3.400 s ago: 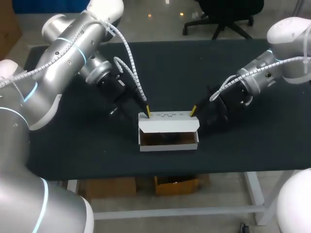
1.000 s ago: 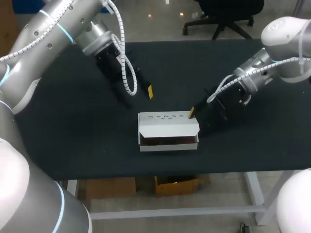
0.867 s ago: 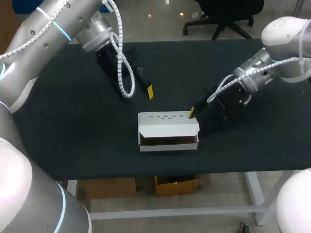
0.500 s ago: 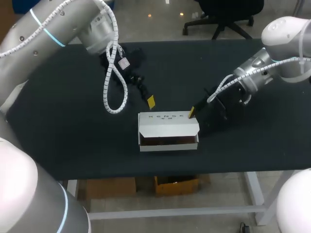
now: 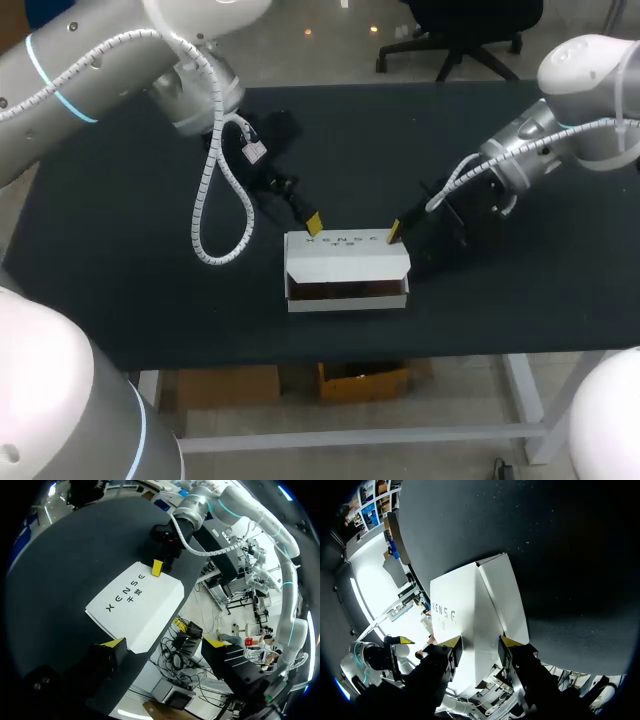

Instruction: Assemble the packaging by folding the flat box into shape, placing the metal phone stand inside, and closing the box properly

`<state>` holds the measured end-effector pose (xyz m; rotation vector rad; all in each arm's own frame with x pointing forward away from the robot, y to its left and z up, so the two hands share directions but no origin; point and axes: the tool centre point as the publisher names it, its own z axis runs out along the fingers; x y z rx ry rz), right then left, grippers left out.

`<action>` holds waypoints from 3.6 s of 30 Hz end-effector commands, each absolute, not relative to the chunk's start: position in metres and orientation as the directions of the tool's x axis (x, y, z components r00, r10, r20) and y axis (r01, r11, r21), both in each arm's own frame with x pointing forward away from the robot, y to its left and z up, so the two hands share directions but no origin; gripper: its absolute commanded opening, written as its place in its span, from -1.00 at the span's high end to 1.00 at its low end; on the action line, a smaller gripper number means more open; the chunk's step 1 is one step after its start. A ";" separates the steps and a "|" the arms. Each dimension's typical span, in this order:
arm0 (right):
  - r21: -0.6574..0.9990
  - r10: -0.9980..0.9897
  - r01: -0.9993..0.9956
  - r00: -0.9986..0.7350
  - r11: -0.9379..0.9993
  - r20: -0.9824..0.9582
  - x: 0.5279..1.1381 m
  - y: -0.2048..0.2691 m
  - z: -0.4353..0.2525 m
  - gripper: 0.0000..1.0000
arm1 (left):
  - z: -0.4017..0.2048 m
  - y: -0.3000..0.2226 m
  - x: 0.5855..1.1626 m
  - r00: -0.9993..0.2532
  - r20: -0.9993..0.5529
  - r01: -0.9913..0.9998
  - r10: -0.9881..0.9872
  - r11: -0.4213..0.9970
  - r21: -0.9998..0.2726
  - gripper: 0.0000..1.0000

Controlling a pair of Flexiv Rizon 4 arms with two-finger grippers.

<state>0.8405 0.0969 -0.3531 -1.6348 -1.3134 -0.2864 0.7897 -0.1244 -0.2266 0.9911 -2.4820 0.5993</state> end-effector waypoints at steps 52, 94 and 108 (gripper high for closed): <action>-0.534 0.612 0.843 0.387 0.067 0.689 0.841 0.097 -0.353 0.15 | -0.245 -0.148 0.806 -0.984 -0.038 -0.157 -0.173 0.948 -0.277 -1.00; -0.534 0.612 0.843 0.387 0.067 0.689 0.841 0.097 -0.353 0.18 | -0.290 -0.159 0.803 -0.968 -0.218 -0.101 -0.127 0.987 -0.123 -0.72; -0.534 0.612 0.843 0.387 0.067 0.689 0.841 0.097 -0.353 0.18 | -0.298 -0.156 0.807 -0.971 -0.204 -0.108 -0.127 0.989 -0.101 -0.45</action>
